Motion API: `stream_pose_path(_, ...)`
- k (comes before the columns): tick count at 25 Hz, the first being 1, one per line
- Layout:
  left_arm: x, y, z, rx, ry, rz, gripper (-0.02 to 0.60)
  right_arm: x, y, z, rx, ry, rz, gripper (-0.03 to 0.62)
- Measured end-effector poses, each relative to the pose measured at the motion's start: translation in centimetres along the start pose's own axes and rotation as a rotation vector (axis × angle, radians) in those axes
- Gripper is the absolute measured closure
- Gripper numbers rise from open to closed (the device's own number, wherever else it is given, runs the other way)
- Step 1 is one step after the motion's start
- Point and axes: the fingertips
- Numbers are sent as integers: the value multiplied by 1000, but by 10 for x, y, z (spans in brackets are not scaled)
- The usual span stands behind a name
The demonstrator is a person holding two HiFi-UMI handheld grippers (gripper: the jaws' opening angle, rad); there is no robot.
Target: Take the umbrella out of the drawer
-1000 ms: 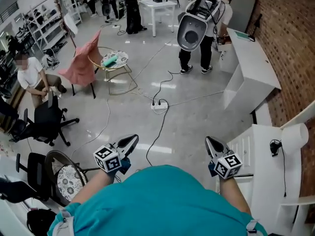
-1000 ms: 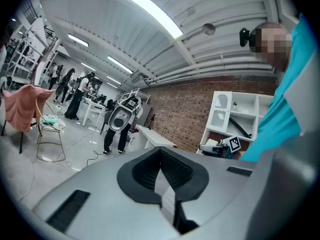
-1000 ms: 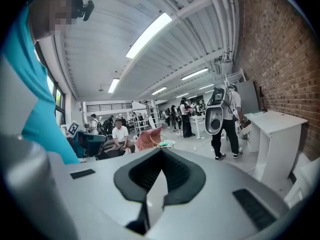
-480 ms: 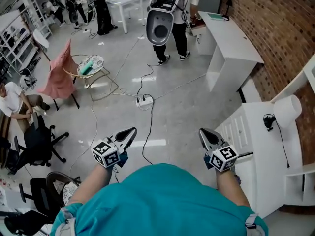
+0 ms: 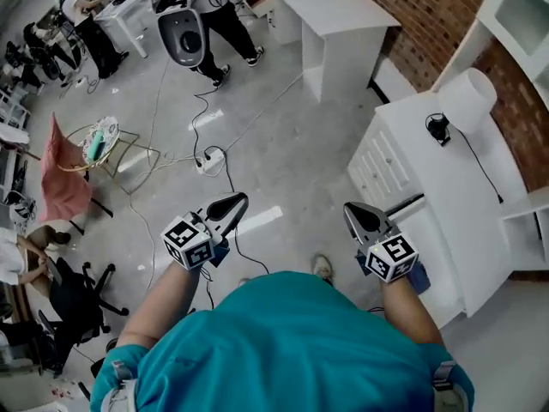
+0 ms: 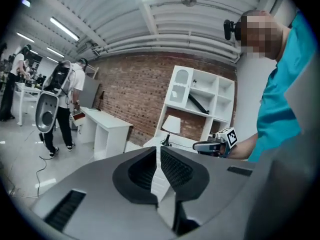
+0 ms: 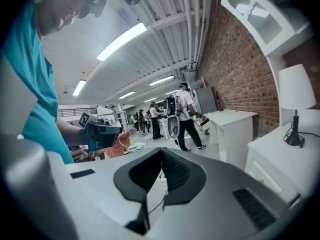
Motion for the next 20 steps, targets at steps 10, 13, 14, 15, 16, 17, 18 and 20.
stream_pose_path(10,119,47,182,-270,400,197,462,81,48,-149,86,311,139,571)
stream_pose_path(13,170,76,224,-357,539,290,442,92,71,-201,115,418,177,571)
stream_pose_path(14,187,86,237,-381,586,327,439,96,79,-219,124,451,190,571)
stream_pose_path(15,204,95,250,-403,630,366,434,101,86,-236,131,484,203,571)
stream_pose_path(16,222,105,263,-424,671,405,432,105,94,-253,137,517,216,571)
stream_pose_path(17,239,116,276,-445,710,444,430,110,102,-269,142,548,228,571)
stream_pose_path(18,256,127,288,-466,746,482,428,114,110,-285,148,577,240,571)
stream_pose_path(20,289,152,307,-512,822,562,422,118,127,-315,156,636,270,571)
Point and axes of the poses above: the fingertips, and each gripper's own axes: z forward along the fingers, x to its right, y out of its underside, and after that the axes turned 5 degrees about -y, right-handed
